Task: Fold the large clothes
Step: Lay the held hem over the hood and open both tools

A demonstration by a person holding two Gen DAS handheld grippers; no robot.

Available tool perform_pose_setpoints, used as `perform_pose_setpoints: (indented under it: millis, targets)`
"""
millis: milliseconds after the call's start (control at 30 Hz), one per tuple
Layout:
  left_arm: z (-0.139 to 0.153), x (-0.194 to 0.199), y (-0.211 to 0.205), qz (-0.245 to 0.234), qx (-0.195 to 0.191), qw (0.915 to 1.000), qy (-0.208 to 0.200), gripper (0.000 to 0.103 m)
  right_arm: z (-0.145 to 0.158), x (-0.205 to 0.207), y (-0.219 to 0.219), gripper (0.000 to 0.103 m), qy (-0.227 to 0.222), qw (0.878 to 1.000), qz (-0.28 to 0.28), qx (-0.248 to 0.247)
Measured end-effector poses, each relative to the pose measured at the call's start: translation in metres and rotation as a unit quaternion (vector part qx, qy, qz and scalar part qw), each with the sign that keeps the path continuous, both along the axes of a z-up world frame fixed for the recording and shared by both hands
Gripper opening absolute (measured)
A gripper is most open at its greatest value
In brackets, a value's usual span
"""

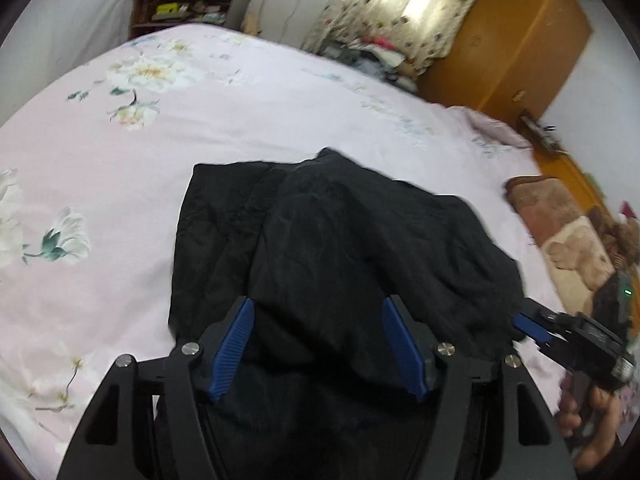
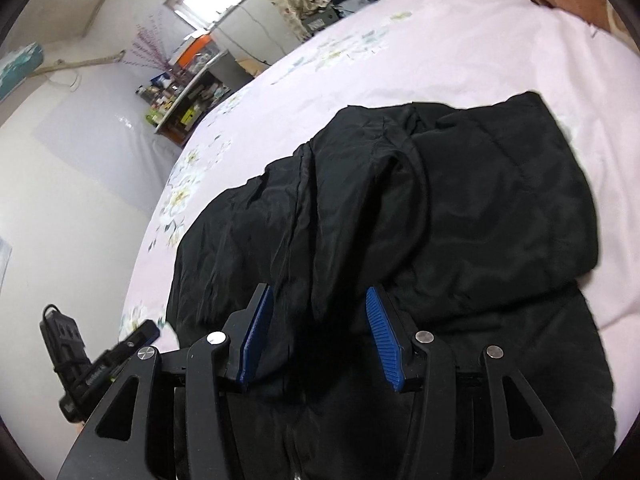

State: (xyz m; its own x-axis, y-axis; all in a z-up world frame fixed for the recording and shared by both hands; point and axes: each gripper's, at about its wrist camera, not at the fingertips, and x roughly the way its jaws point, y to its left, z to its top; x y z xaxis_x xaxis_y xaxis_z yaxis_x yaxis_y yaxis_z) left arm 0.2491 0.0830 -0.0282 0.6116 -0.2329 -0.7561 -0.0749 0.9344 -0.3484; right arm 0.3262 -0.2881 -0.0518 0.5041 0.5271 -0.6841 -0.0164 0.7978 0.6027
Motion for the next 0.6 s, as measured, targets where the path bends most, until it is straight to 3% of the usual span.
perform_pose_setpoints:
  millis: [133, 167, 200, 233, 267, 367, 433, 533, 600]
  targets:
    - [-0.026, 0.026, 0.007, 0.044, -0.018, 0.9978, 0.046, 0.067, -0.015, 0.021, 0.008, 0.049, 0.024, 1.0, -0.003, 0.002]
    - [-0.029, 0.029, 0.006, 0.04, -0.025, 0.9978, 0.045, 0.057, -0.016, 0.024, 0.01, 0.048, 0.026, 1.0, -0.001, -0.004]
    - [-0.029, 0.03, 0.003, 0.029, -0.024, 0.9986, 0.038, 0.027, -0.017, 0.025, 0.011, 0.022, 0.027, 1.0, 0.0, -0.01]
    - [-0.026, 0.027, -0.002, 0.018, -0.016, 0.9991, 0.034, 0.02, -0.016, 0.025, 0.013, 0.005, 0.027, 0.999, 0.002, -0.018]
    - [-0.02, 0.024, -0.006, 0.01, -0.01, 0.9997, 0.022, 0.015, -0.01, 0.023, 0.015, 0.005, 0.021, 0.999, 0.004, -0.026]
    - [0.006, 0.001, -0.011, -0.017, 0.013, 0.9991, -0.036, 0.013, 0.015, 0.005, 0.018, 0.005, -0.022, 0.999, 0.012, -0.027]
    - [0.009, -0.017, -0.006, -0.028, 0.012, 0.9983, -0.049, 0.013, 0.027, -0.016, 0.012, 0.005, -0.042, 0.999, 0.01, -0.016]
    - [-0.019, -0.028, -0.002, -0.034, 0.016, 0.9991, -0.017, 0.014, 0.011, -0.043, 0.008, 0.005, -0.031, 0.999, 0.007, -0.019]
    - [-0.047, -0.03, -0.001, -0.029, 0.014, 0.9993, 0.018, 0.014, -0.023, -0.053, 0.014, 0.005, 0.01, 0.999, 0.011, -0.034]
